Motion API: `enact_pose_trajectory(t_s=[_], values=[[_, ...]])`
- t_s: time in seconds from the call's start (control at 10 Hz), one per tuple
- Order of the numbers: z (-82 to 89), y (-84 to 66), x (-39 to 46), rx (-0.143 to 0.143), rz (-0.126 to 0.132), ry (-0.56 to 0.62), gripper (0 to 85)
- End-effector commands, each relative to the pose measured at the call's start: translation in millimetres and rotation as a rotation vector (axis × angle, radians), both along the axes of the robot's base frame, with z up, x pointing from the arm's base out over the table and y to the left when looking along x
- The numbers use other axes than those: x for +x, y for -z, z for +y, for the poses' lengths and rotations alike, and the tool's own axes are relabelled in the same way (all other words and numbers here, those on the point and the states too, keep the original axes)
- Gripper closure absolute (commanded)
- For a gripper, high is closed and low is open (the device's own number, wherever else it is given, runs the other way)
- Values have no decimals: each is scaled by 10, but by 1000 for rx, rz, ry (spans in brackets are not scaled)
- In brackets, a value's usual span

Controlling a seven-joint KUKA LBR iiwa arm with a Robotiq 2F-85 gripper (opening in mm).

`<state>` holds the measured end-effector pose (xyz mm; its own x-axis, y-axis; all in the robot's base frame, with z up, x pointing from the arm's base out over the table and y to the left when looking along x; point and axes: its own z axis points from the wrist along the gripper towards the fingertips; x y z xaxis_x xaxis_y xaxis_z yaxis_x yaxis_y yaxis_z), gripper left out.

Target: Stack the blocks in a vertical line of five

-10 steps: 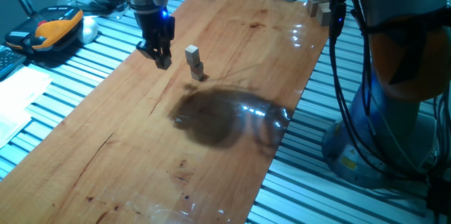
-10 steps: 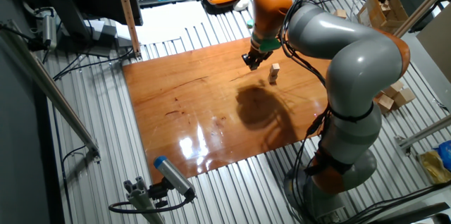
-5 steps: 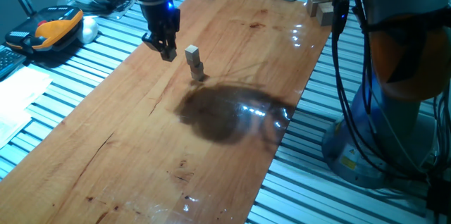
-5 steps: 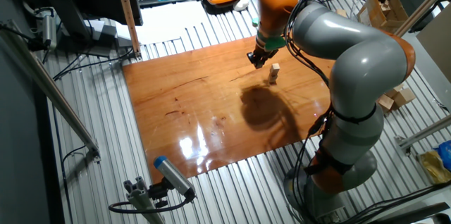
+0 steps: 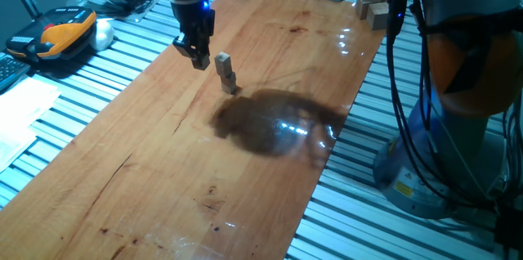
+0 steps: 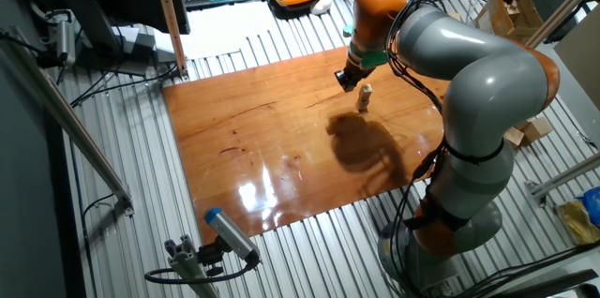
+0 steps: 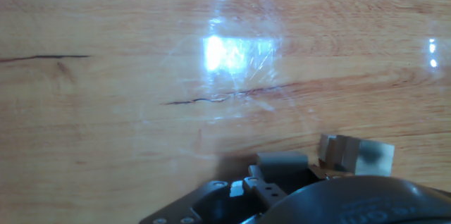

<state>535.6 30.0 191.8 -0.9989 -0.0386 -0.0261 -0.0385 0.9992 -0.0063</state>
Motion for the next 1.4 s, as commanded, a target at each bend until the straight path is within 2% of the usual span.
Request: enact_pose_trajectory(t_s=[0.0,0.3,0.5,0.9,1.0,1.1,1.2,1.3], values=[[-17,9,13,-3,-2,0,850],[-120,51,33,-6,-8,-9,850],[-128,53,28,5,7,59,850],[-182,54,-3,-7,12,172,850],[-220,86,-34,-2,6,169,850],[-257,124,-51,15,6,157,850],[-285,167,-53,25,2,149,850],[-293,187,-44,23,1,149,850]])
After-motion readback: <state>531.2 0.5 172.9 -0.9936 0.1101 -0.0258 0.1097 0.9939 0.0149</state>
